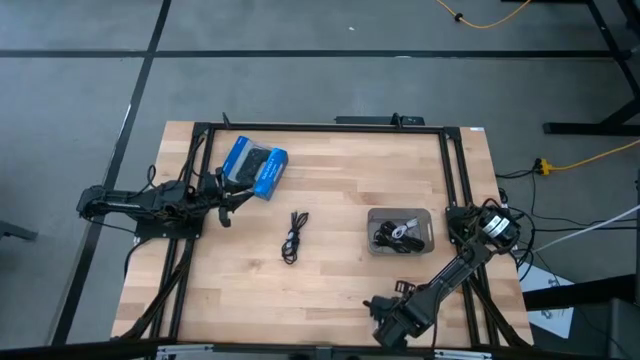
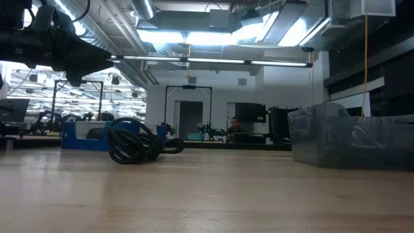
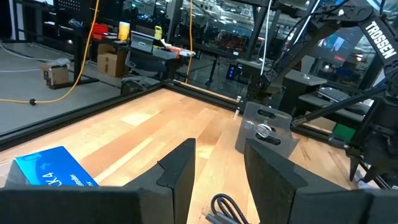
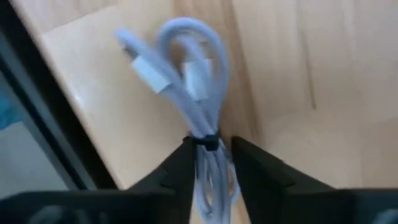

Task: Pick and place USB-C Cables
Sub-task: Put the light purple charger cable into the black bin

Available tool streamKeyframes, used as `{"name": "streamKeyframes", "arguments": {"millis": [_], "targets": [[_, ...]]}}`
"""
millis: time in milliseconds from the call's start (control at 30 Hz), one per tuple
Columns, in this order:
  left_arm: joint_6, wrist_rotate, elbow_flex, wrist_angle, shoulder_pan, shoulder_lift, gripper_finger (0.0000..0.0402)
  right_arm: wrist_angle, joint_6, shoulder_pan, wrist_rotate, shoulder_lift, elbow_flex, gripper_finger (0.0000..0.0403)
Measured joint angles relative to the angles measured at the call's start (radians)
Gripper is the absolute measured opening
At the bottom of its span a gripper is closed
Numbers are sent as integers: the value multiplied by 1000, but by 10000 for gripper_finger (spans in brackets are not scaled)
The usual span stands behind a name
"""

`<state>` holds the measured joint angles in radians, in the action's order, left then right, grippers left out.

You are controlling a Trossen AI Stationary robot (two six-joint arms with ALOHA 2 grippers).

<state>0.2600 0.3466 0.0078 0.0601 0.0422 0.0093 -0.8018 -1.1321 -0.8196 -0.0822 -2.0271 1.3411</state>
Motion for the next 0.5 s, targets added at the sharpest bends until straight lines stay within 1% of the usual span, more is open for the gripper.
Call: {"name": "streamKeyframes", "arguments": {"millis": [67, 133, 167, 300, 433, 500], "targets": [[0, 0, 0, 0, 0, 0, 131, -7, -38, 4, 12, -1, 0, 74], [0, 0, 0, 0, 0, 0, 131, -10, -41, 12, 6, -1, 0, 29], [0, 0, 0, 0, 0, 0, 131, -14, -41, 14, 3, -1, 3, 23], [0, 0, 0, 0, 0, 0, 131, -73, -41, 30, 15, -11, 51, 23], [0, 0, 0, 0, 0, 0, 131, -208, 17, 55, 133, -10, 181, 23], [0, 0, 0, 0, 0, 0, 131, -373, 40, 67, 217, -9, 258, 23]]}}
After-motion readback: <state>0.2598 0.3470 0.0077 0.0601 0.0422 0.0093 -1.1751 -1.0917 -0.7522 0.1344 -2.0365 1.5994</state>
